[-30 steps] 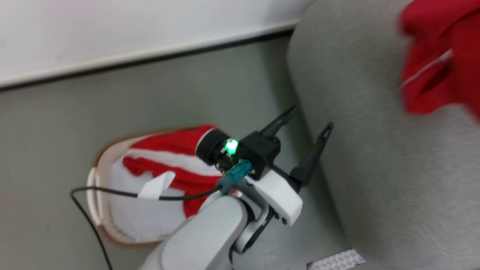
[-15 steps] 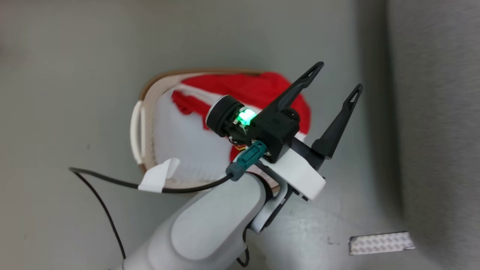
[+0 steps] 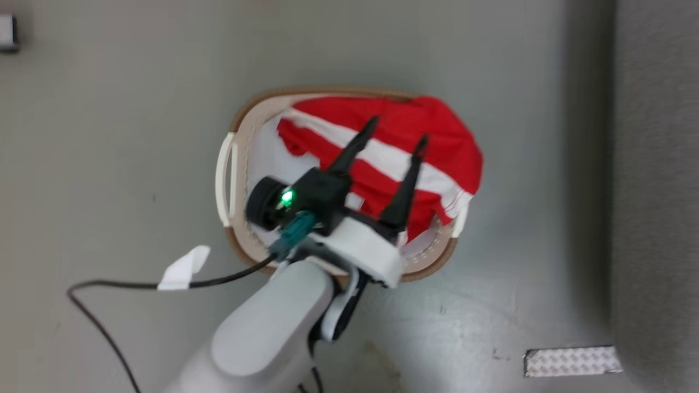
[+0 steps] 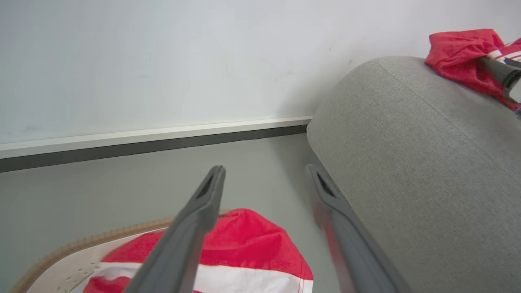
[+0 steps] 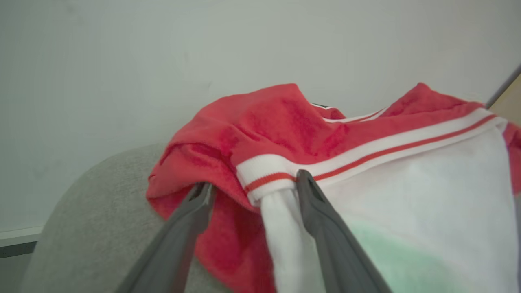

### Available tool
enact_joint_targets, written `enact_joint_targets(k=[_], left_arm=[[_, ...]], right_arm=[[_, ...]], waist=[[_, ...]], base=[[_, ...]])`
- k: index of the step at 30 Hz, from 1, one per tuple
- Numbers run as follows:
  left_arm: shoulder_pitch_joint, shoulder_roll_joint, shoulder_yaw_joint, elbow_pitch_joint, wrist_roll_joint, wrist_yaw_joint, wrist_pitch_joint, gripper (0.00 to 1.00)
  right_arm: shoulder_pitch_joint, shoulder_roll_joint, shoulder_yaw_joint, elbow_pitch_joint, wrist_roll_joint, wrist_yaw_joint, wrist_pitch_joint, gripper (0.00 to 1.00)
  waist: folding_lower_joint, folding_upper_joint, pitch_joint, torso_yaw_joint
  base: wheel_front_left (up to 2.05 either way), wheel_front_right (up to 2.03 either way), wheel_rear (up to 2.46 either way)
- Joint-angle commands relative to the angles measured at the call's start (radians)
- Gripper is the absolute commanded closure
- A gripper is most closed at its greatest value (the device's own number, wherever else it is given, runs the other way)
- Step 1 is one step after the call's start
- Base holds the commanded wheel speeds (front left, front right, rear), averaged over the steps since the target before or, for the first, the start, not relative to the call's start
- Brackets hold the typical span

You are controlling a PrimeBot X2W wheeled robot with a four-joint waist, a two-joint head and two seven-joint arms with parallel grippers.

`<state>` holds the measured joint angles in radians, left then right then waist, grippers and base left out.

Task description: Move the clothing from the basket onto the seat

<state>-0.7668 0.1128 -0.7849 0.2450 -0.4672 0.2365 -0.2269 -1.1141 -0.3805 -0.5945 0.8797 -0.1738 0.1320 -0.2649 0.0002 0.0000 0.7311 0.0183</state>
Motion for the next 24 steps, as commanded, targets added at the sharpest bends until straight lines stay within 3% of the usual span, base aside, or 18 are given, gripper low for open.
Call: enact_joint_targets(k=[1, 7, 16, 24], left_arm=[[0.028, 0.018, 0.010, 0.002, -0.018, 0.002, -0.012, 0.00], [0.163, 0.076, 0.087, -0.003, -0.052, 0.029, -0.034, 0.00], [0.435, 0.135, 0.257, -0.042, -0.043, 0.057, -0.037, 0.00], [0.663, 0.119, 0.463, -0.081, 0.028, 0.047, -0.037, 0.00]], right_arm=[[0.052, 0.008, 0.024, -0.024, 0.021, -0.002, 0.001, 0.00], [0.312, 0.107, 0.169, -0.232, 0.129, -0.002, 0.001, 0.00], [0.661, 0.214, 0.323, -0.487, 0.242, -0.002, 0.001, 0.00], [0.899, 0.299, 0.436, -0.615, 0.247, -0.002, 0.001, 0.00]], waist=[[-0.0002, 0.0000, -0.094, -0.069], [-0.0002, 0.0000, -0.303, -0.120], [-0.0002, 0.0000, -0.536, -0.115], [-0.0002, 0.0000, -0.653, -0.095]], base=[[0.00, 0.00, 0.00], [0.00, 0.00, 0.00], [0.00, 0.00, 0.00], [0.00, 0.00, 0.00]])
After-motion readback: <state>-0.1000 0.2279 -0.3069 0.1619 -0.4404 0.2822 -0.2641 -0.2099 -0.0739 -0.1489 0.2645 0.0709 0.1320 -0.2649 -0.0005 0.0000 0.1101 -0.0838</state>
